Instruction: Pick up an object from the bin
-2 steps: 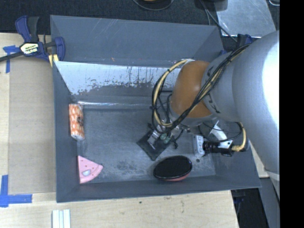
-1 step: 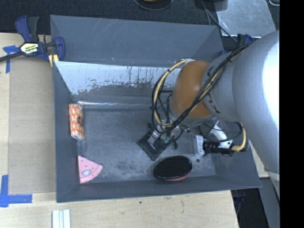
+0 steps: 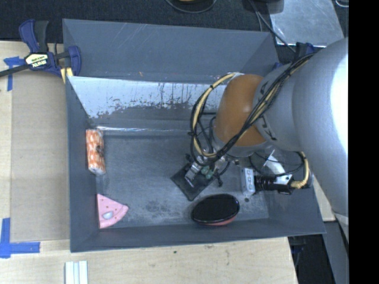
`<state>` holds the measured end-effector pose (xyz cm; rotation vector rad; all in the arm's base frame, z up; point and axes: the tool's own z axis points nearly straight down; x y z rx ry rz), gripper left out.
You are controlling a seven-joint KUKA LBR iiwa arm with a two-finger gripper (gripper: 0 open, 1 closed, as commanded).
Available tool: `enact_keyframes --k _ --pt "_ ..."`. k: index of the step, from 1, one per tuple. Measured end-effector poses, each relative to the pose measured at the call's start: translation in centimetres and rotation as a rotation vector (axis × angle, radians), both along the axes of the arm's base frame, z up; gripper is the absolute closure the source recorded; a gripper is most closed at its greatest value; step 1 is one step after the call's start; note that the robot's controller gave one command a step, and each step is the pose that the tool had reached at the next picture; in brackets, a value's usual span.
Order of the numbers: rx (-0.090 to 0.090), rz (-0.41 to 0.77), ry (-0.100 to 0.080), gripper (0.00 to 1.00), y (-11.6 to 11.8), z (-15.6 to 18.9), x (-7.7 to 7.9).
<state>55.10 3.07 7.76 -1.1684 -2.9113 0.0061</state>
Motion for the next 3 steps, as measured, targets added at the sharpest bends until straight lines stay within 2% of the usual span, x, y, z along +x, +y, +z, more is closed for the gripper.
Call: enact_keyframes --k 1,3 --pt "-0.001 0.000 0.005 1.00 0.0 2.2 -0.2" --pt "0.000 0.001 -0.002 1.00 -0.1 6.5 0.0"
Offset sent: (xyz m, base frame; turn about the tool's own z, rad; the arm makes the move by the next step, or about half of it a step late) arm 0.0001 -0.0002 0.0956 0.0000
